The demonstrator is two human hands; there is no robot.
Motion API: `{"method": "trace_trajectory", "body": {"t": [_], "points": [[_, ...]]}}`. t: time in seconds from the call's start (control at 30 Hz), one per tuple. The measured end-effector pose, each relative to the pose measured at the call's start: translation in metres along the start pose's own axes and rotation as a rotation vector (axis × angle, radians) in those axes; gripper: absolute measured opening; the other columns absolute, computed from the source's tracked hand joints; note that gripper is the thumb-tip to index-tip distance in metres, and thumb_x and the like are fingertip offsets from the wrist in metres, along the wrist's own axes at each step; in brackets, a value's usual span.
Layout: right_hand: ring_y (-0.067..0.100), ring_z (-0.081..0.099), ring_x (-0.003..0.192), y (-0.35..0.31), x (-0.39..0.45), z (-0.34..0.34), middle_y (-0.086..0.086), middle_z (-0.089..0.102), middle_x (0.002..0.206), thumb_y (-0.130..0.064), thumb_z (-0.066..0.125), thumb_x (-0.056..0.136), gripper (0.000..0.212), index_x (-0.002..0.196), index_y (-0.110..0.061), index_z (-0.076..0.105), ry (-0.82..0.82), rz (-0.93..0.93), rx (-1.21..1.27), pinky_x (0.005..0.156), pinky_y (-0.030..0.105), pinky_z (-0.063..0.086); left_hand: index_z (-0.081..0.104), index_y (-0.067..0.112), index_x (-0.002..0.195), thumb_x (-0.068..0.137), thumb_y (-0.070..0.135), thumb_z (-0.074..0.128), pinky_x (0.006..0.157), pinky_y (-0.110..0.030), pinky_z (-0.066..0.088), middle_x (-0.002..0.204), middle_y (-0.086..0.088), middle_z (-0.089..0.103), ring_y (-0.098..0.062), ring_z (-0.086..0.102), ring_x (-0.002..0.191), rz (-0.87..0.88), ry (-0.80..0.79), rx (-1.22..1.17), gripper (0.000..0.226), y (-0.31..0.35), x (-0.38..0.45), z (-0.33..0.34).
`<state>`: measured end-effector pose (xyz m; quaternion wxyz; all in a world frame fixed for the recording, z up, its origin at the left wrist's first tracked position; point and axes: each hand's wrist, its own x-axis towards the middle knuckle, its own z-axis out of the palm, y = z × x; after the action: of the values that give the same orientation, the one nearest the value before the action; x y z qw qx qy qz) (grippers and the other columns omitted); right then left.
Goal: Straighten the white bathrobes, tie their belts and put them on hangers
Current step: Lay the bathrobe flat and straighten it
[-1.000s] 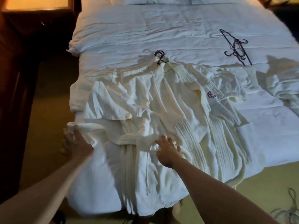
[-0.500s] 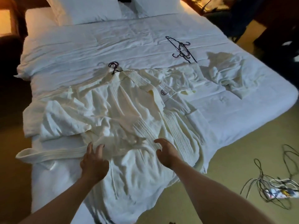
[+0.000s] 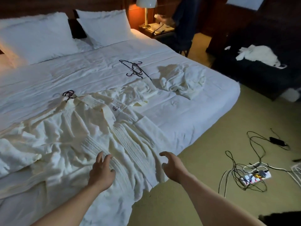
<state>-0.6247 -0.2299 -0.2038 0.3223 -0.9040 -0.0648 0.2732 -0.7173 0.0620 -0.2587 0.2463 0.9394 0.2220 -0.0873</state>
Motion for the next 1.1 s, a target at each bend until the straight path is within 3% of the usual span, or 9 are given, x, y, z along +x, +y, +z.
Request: {"method": "trace_trajectory", "body": {"t": [0.1, 0.17, 0.3, 0.43, 0.53, 0.63, 0.83, 0.93, 1.1], "points": [[0.013, 0.057, 0.107, 0.024, -0.004, -0.032, -0.004, 0.050, 0.143, -0.013, 0.048, 0.094, 0.051, 0.141, -0.031, 0.050, 0.028, 0.013, 0.059, 0.092, 0.027, 0.045, 0.045, 0.031, 0.134, 0.086, 0.021, 0.060, 0.092, -0.040, 0.046, 0.157, -0.001, 0.016, -0.029, 0.051, 0.124, 0.042, -0.014, -0.009, 0.051, 0.040, 0.006, 0.011], [0.007, 0.051, 0.089, 0.038, 0.000, -0.047, -0.003, 0.055, 0.133, -0.012, 0.046, 0.092, 0.053, 0.140, -0.032, 0.051, 0.038, 0.009, 0.089, 0.086, 0.027, 0.045, 0.042, 0.029, 0.137, 0.088, 0.021, 0.059, 0.096, -0.040, 0.044, 0.160, -0.002, 0.012, -0.029, 0.044, 0.132, 0.066, -0.030, -0.014, 0.053, 0.062, 0.012, 0.018], [0.018, 0.059, 0.108, 0.047, 0.017, -0.064, -0.003, 0.050, 0.145, -0.009, 0.048, 0.091, 0.053, 0.139, -0.029, 0.053, 0.069, -0.013, 0.082, 0.100, 0.033, 0.047, 0.044, 0.028, 0.137, 0.088, 0.020, 0.060, 0.100, -0.038, 0.043, 0.162, -0.002, 0.011, -0.029, 0.048, 0.129, 0.062, -0.059, -0.079, 0.052, 0.087, 0.031, 0.028], [0.019, 0.057, 0.120, 0.044, 0.054, -0.072, -0.004, 0.049, 0.147, -0.010, 0.050, 0.091, 0.051, 0.137, -0.030, 0.055, 0.050, -0.031, 0.084, 0.099, 0.030, 0.046, 0.044, 0.026, 0.136, 0.086, 0.017, 0.058, 0.104, -0.039, 0.041, 0.159, -0.003, 0.017, -0.027, 0.041, 0.136, 0.055, -0.071, -0.088, 0.052, 0.103, 0.066, 0.032], [0.019, 0.059, 0.117, 0.038, 0.091, -0.078, -0.006, 0.050, 0.146, -0.011, 0.050, 0.090, 0.049, 0.134, -0.033, 0.056, 0.022, -0.037, 0.078, 0.099, 0.033, 0.049, 0.048, 0.020, 0.134, 0.084, 0.014, 0.058, 0.103, -0.041, 0.044, 0.149, -0.004, 0.033, -0.028, 0.046, 0.131, 0.059, -0.035, -0.112, 0.051, 0.115, 0.100, 0.036], [0.016, 0.062, 0.105, 0.030, 0.128, -0.086, -0.006, 0.053, 0.141, -0.011, 0.049, 0.090, 0.047, 0.131, -0.033, 0.058, -0.023, -0.034, 0.061, 0.086, 0.027, 0.051, 0.050, 0.017, 0.133, 0.081, 0.013, 0.058, 0.104, -0.041, 0.043, 0.142, -0.004, 0.042, -0.028, 0.049, 0.128, 0.040, -0.032, -0.138, 0.053, 0.130, 0.136, 0.036], [0.012, 0.059, 0.115, 0.012, 0.197, -0.107, -0.010, 0.065, 0.127, -0.009, 0.050, 0.092, 0.043, 0.123, -0.030, 0.068, -0.102, -0.052, -0.050, 0.100, 0.025, 0.044, 0.051, 0.016, 0.136, 0.081, 0.011, 0.059, 0.108, -0.038, 0.040, 0.141, -0.010, 0.047, -0.028, 0.049, 0.131, -0.056, -0.027, -0.201, 0.055, 0.158, 0.198, 0.035], [0.011, 0.060, 0.110, 0.003, 0.230, -0.117, -0.011, 0.068, 0.112, -0.006, 0.051, 0.090, 0.039, 0.118, -0.025, 0.072, -0.122, -0.073, -0.060, 0.093, 0.023, 0.044, 0.051, 0.018, 0.131, 0.088, 0.022, 0.058, 0.103, -0.037, 0.042, 0.134, -0.010, 0.053, -0.029, 0.051, 0.126, -0.108, -0.047, -0.203, 0.044, 0.169, 0.223, 0.038], [0.008, 0.061, 0.103, -0.007, 0.281, -0.121, -0.011, 0.071, 0.106, -0.001, 0.046, 0.088, 0.042, 0.104, -0.030, 0.072, -0.201, -0.099, -0.048, 0.087, 0.016, 0.046, 0.055, 0.016, 0.115, 0.092, 0.042, 0.055, 0.088, -0.036, 0.043, 0.113, -0.013, 0.058, -0.035, 0.057, 0.109, -0.219, 0.031, -0.276, 0.034, 0.187, 0.259, 0.040]]}}
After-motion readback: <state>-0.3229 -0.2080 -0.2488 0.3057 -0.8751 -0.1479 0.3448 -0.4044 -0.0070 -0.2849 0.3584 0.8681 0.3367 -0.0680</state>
